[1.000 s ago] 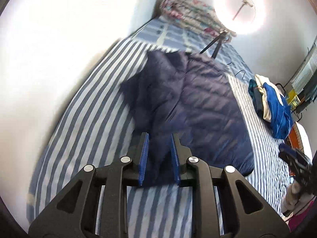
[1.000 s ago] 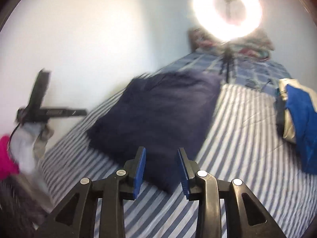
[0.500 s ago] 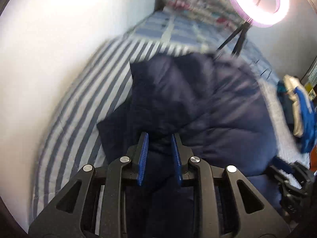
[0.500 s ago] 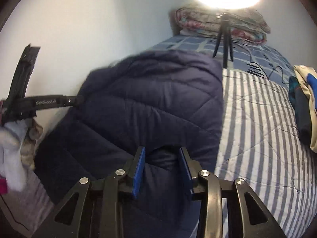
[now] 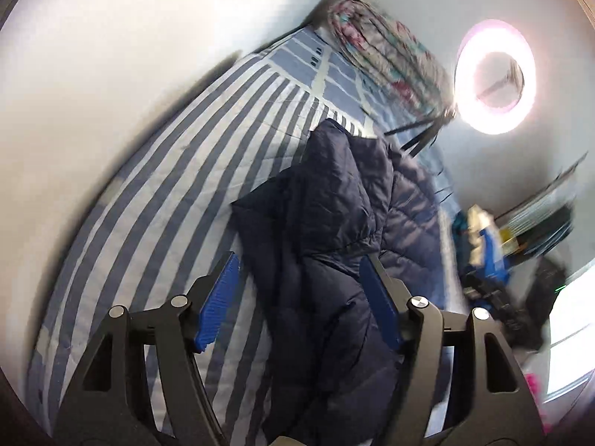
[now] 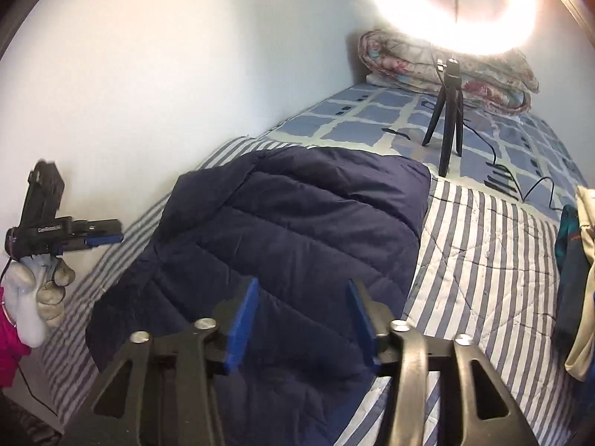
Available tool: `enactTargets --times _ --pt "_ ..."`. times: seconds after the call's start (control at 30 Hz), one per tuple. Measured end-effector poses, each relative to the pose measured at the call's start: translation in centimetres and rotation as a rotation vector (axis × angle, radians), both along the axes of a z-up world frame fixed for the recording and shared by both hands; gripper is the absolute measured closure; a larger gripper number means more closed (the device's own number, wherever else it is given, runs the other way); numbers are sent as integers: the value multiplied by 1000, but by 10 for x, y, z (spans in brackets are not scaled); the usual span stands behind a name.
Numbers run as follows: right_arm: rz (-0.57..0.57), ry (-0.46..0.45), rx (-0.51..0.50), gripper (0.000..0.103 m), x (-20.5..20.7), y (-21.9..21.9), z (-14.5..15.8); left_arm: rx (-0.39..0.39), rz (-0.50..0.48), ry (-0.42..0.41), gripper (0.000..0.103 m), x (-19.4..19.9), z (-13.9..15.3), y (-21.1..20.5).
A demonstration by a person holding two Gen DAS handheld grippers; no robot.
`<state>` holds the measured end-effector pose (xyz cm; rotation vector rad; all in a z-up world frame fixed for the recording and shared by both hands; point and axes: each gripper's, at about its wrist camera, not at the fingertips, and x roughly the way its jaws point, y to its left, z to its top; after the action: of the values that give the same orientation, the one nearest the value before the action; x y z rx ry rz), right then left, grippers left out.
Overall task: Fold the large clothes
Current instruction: 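Grasp the folded jacket bundle with both tools, then lift the folded jacket with both tools and carry it toward the bed head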
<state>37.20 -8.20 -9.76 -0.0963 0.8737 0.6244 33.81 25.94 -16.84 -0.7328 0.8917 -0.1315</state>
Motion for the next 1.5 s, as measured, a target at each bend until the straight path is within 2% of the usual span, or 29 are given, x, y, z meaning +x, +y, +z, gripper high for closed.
enactTargets --times 0.03,0.1,0.13,0.27,0.33,0.43,0.53,0.67,0.8,0.9,0.93,0.97,1.03,1.1,1.23,1.33,1.5 --pt "-5 6 13 28 0 -4 -2 -46 3 17 33 1 -5 8" --pt "-18 24 30 18 4 -10 -9 -100 -2 42 33 4 -13 20" --pt "-27 42 37 17 4 -16 -14 -104 -7 47 33 5 -16 22" --pt "-56 144 81 17 8 -41 -36 -109 -70 62 33 15 -28 12" --pt "-79 212 137 17 11 -56 -51 -114 -96 68 33 20 -33 6" --pt "-101 295 232 17 17 -72 -70 -156 -96 72 33 29 -42 2" --pt "-119 352 328 17 23 -82 -85 -229 -78 67 33 38 -49 1" --pt "-149 400 434 18 29 -89 -101 -301 -72 74 32 53 -58 2" --pt "-159 412 531 19 41 -89 -106 -302 -90 94 32 69 -66 -1" --pt "-174 422 559 26 57 -80 -110 -242 -97 106 32 82 -64 -10" --pt "-175 429 565 34 61 -75 -111 -193 -98 106 34 87 -60 -15" --pt "-180 441 556 37 65 -69 -112 -143 -102 109 36 92 -57 -21" --pt "-194 445 514 44 69 -59 -111 -68 -108 118 55 98 -51 -31" --pt "-197 422 461 52 67 -51 -105 -35 -110 111 69 100 -45 -37" --pt "-193 363 367 69 58 -42 -86 62 -108 87 83 95 -32 -49" --pt "-195 314 279 76 51 -30 -71 108 -98 74 88 88 -22 -57" --pt "-175 240 146 81 40 -12 -44 163 -117 46 90 70 2 -72"
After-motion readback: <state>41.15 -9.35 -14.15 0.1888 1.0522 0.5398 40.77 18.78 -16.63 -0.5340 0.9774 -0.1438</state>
